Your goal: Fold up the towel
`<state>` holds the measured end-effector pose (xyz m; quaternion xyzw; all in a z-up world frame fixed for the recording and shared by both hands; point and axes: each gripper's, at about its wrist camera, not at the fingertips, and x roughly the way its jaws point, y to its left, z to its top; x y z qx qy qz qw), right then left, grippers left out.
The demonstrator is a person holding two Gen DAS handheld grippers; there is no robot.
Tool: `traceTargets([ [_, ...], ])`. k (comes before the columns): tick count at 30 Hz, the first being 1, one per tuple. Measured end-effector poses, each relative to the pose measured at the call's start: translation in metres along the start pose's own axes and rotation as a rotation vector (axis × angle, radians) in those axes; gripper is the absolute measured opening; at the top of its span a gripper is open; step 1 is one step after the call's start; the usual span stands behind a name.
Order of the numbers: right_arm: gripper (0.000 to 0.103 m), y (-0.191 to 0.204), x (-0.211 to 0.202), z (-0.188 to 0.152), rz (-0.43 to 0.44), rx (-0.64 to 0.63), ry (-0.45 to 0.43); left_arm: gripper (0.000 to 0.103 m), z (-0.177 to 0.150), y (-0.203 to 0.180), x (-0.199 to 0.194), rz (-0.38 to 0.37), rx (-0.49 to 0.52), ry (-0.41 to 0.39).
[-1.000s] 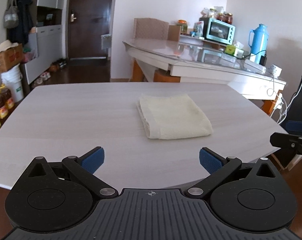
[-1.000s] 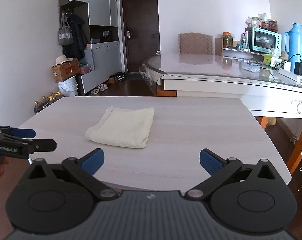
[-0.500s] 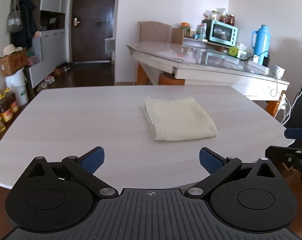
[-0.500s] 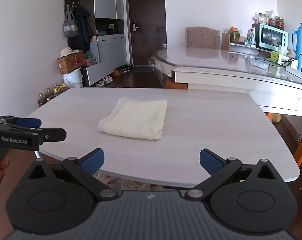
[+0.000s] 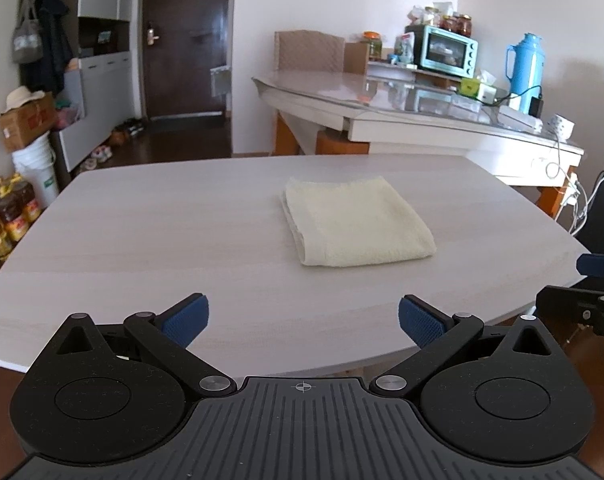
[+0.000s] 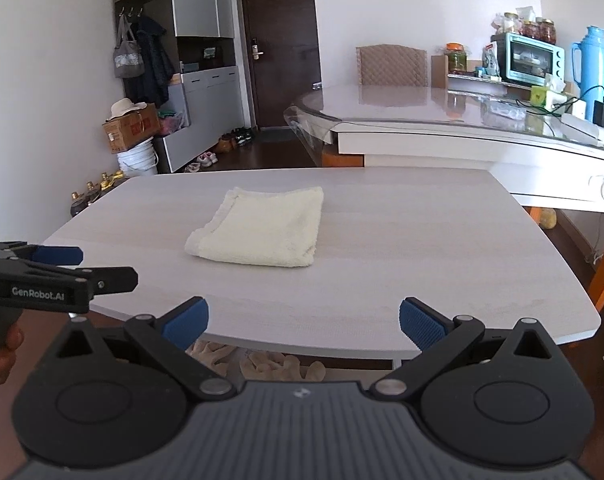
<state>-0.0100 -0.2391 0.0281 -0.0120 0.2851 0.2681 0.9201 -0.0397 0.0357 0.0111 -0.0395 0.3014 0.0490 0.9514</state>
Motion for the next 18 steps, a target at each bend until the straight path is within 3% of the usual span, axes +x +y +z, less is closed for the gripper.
traceTargets([
  [18,0.103,-0.0004,0.0034,-0.0030,0.008,0.005,0.006,0.103,-0.0038,-0.0030,0.0023,-0.005,0.014,0.006],
])
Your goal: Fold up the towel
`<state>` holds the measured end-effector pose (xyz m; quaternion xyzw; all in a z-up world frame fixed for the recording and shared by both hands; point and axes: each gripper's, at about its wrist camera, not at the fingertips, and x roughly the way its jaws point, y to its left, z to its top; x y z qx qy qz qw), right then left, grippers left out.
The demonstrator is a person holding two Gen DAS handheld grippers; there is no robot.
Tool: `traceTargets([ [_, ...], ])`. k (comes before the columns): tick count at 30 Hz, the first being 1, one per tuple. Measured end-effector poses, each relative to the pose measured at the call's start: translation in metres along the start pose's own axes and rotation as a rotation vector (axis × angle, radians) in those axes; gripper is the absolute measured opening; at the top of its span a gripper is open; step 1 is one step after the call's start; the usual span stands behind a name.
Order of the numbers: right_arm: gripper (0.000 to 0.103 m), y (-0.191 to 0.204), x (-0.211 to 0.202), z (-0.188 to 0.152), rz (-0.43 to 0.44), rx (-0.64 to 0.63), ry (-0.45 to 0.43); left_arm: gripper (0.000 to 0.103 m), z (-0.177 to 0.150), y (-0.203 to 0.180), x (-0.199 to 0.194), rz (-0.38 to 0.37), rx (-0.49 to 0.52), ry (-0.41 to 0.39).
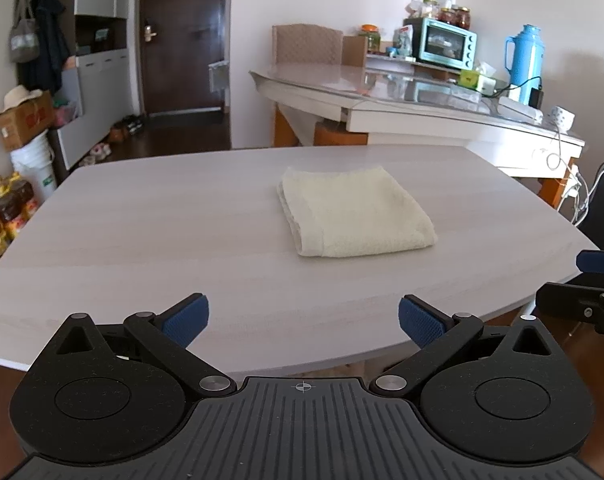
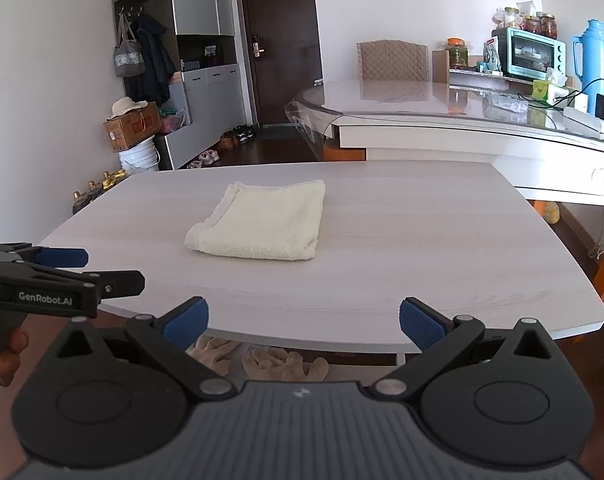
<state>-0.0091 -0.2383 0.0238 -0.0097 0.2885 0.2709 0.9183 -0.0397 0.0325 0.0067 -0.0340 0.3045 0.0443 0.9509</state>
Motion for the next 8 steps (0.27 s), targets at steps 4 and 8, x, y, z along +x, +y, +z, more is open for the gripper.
traceTargets([
  [4,0.103,0.0002,-0.0006,0.0006,0.003,-0.001,-0.002,0.103,0.0016,-0.0030,-0.0003,-0.007,0.010,-0.011],
  [8,0.103,0.0008,0.0001,-0.0001,0.004,-0.003,-0.002,0.103,0.0021,-0.0032,-0.0038,-0.018,0.010,-0.027],
])
